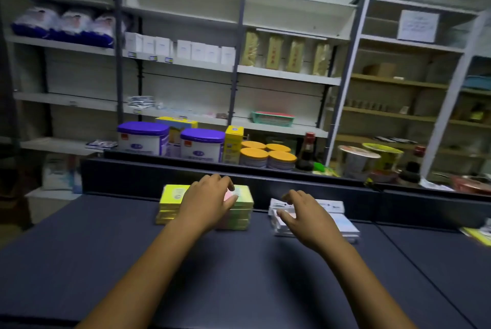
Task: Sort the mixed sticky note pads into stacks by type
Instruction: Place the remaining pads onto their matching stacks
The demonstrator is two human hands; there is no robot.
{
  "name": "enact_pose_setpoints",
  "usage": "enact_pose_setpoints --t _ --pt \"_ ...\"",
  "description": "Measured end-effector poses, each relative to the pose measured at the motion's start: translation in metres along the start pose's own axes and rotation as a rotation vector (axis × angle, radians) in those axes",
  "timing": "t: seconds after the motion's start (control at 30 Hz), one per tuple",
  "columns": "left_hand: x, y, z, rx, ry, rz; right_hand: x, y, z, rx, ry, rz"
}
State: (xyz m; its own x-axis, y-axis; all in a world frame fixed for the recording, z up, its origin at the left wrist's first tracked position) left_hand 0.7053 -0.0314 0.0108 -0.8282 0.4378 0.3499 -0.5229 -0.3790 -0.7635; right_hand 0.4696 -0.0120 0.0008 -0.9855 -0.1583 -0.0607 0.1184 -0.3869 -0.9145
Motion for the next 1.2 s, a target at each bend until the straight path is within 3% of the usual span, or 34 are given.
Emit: enact_pose_setpoints --t 0.3,0.67,1.2 --pt "0.146 0.053 -0.011 -0.139 0.134 -0.030 0.130 -0.052 -0.094 -0.098 0.173 -0.171" --pt "0.300 0.113 -0.030 -0.243 0.257 -0.154 0.258 -0.100 -0.202 -0.172 0.365 -0.214" --pt "0.418 0.220 0.042 -0.341 0.403 -0.229 0.399 -0.111 -0.205 -0.098 0.534 -0.199"
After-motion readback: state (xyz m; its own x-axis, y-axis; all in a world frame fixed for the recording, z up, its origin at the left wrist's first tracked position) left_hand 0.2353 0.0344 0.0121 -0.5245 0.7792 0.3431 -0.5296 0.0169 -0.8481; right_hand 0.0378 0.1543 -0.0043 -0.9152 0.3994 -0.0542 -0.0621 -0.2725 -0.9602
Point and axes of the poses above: each hand's wrist, its own z-axis towards the middle knuckle, its own y-axis out of the palm, x = y × z, the point moved 1 cm from there along z, towards the middle knuckle, and after that the axes turned 11 degrees about -z, right-handed, at the moved point
